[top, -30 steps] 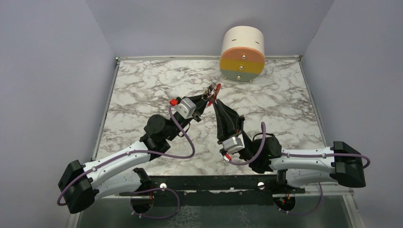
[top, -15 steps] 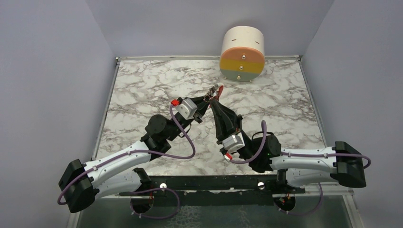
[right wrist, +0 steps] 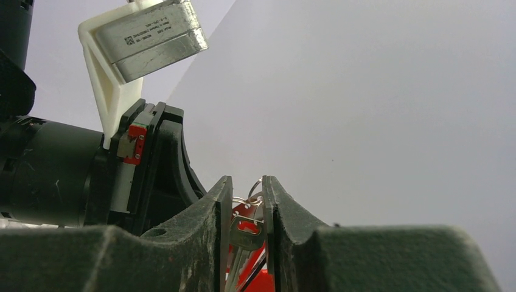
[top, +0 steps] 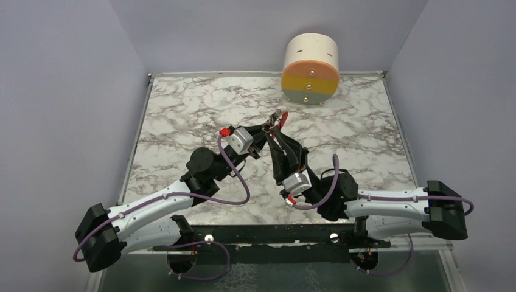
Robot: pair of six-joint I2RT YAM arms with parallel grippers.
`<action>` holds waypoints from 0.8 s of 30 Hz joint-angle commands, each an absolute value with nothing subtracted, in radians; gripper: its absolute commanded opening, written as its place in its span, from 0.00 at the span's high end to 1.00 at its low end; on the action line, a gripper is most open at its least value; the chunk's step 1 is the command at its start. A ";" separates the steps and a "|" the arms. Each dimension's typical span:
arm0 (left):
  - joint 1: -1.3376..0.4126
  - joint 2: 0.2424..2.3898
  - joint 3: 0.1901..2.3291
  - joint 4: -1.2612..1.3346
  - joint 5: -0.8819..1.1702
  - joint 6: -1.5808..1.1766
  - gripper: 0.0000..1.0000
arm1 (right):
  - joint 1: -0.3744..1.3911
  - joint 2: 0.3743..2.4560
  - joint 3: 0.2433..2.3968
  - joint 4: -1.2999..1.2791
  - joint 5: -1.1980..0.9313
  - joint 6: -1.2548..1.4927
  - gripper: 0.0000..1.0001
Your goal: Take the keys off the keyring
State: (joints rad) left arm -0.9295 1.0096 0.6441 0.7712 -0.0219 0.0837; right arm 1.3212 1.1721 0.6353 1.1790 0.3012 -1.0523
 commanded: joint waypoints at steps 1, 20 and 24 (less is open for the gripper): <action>-0.939 0.990 0.660 0.830 0.006 0.067 1.00 | 1.327 1.172 0.648 1.224 0.302 -1.066 0.77; -0.947 0.960 0.646 0.830 0.009 0.067 1.00 | 1.327 1.169 0.629 1.250 0.331 -1.099 0.80; -0.946 0.945 0.644 0.830 0.016 0.060 1.00 | 1.327 1.166 0.622 1.267 0.340 -1.109 0.80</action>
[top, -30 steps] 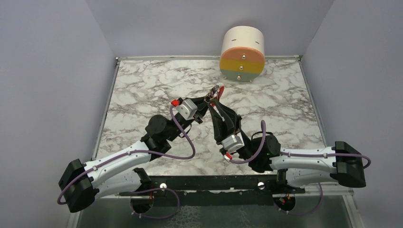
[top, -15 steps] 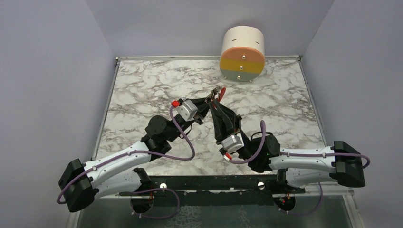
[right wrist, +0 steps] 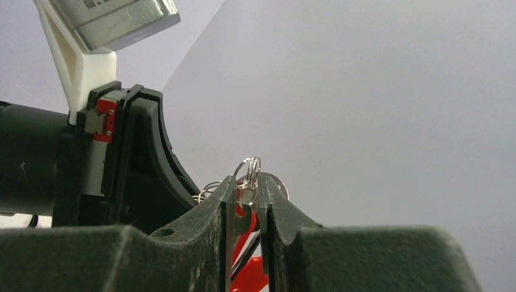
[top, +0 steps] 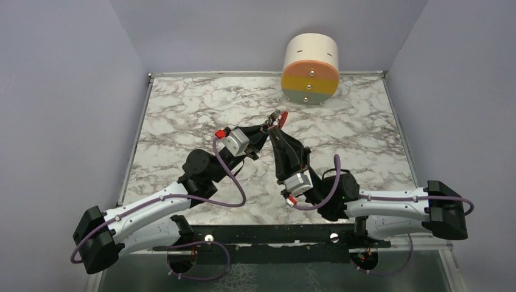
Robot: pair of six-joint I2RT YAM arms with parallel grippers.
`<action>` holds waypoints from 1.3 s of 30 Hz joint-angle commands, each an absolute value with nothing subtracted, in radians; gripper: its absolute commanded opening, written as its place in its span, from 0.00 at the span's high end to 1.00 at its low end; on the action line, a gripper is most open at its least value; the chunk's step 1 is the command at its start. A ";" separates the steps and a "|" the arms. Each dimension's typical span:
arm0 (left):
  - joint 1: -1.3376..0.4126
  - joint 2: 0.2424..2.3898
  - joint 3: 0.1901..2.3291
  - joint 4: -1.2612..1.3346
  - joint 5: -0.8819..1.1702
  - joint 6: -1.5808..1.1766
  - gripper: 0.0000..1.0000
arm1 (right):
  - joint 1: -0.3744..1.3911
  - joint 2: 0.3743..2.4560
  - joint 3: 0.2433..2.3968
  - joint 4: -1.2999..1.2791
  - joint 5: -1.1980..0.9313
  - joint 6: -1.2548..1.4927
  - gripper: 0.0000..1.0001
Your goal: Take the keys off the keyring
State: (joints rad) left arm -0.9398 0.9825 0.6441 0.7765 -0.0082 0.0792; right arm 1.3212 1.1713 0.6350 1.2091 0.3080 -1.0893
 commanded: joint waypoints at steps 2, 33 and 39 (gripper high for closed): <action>-0.948 0.941 0.643 0.831 0.021 0.053 1.00 | 1.327 1.165 0.620 1.272 0.340 -1.111 0.80; -0.954 0.971 0.640 0.830 0.007 0.056 1.00 | 1.328 1.148 0.641 1.194 0.264 -1.021 0.80; -0.957 0.957 0.635 0.830 0.024 0.043 1.00 | 1.327 1.183 0.645 1.241 0.286 -1.065 0.80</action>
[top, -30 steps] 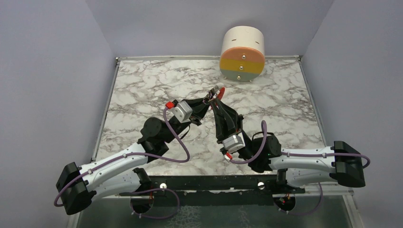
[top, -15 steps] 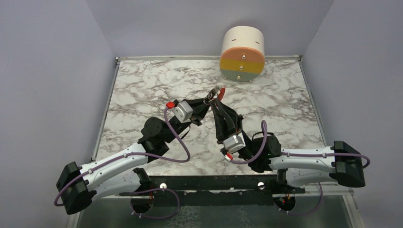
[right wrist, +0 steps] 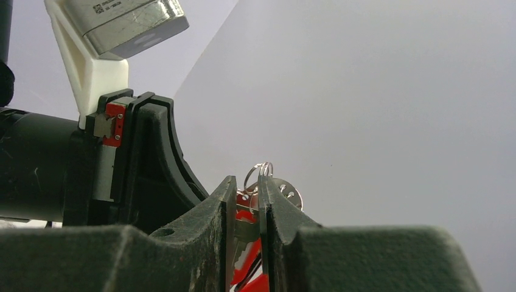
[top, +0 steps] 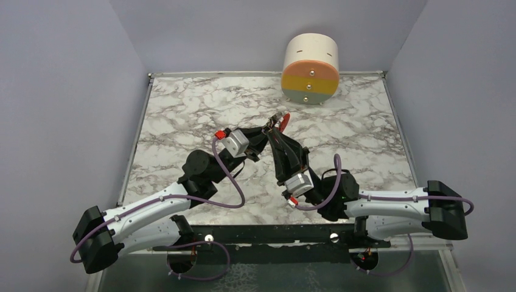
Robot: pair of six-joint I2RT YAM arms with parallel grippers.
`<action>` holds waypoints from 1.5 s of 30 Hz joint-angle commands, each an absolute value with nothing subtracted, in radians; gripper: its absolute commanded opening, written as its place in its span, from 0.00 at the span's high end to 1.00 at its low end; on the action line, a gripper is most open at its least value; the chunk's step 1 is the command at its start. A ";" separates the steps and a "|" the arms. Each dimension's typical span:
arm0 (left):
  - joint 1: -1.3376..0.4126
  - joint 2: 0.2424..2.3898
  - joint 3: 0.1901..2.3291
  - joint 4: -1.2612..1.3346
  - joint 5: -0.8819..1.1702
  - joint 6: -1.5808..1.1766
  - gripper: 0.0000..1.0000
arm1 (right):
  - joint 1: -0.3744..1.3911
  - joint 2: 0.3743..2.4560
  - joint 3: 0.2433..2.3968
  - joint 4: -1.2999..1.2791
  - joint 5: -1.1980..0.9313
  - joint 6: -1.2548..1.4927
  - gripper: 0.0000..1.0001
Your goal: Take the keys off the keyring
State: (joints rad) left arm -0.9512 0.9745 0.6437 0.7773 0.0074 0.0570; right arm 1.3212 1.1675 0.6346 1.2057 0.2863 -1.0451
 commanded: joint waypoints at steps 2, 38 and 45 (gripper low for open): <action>-0.957 0.948 0.632 0.830 0.029 0.039 1.00 | 1.327 1.188 0.648 1.240 0.291 -1.072 0.80; -0.965 0.883 0.608 0.827 0.064 0.006 1.00 | 1.327 1.203 0.650 1.284 0.325 -1.102 0.98; -0.965 0.886 0.617 0.827 0.096 -0.005 1.00 | 1.328 1.210 0.660 1.243 0.327 -1.096 0.98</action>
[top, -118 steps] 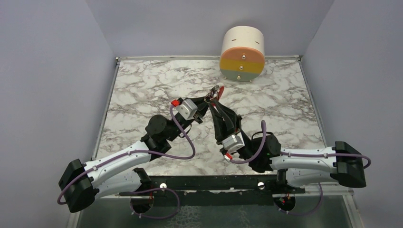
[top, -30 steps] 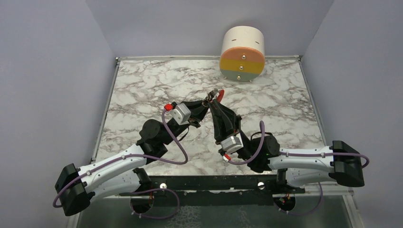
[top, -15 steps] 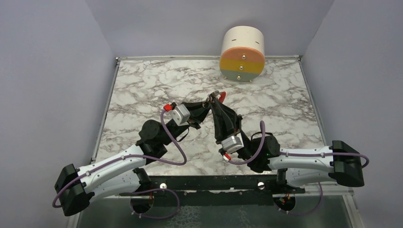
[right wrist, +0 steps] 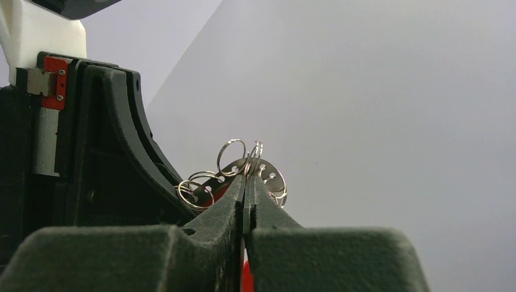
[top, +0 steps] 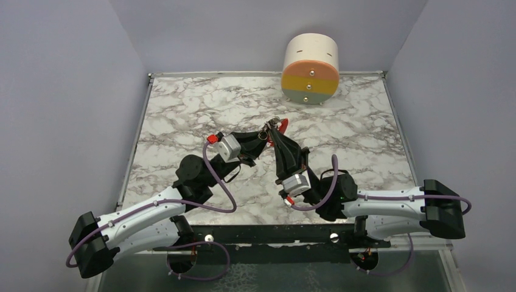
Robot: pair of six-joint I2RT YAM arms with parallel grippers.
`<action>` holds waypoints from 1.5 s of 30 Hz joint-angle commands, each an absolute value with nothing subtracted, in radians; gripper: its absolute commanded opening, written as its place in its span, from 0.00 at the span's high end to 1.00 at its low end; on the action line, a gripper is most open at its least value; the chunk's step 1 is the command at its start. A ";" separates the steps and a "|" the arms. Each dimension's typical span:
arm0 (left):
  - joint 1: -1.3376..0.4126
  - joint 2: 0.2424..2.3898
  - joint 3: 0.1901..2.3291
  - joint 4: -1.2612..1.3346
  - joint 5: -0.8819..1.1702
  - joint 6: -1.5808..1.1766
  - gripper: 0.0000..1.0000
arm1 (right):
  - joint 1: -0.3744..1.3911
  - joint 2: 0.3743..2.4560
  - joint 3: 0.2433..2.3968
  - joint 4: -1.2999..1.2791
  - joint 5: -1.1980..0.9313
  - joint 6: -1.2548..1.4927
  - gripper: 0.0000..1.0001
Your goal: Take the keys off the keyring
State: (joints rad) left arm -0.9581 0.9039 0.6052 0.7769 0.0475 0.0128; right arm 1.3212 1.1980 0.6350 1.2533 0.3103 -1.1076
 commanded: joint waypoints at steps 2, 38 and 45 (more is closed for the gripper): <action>-0.965 0.890 0.623 0.827 0.118 -0.013 1.00 | 1.327 1.212 0.664 1.226 0.331 -1.093 0.98; -0.968 0.913 0.664 0.799 0.252 -0.044 0.99 | 1.327 1.207 0.650 1.253 0.411 -1.193 0.98; -0.968 0.927 0.669 0.778 0.257 -0.017 1.00 | 1.328 1.191 0.680 1.213 0.390 -1.180 0.98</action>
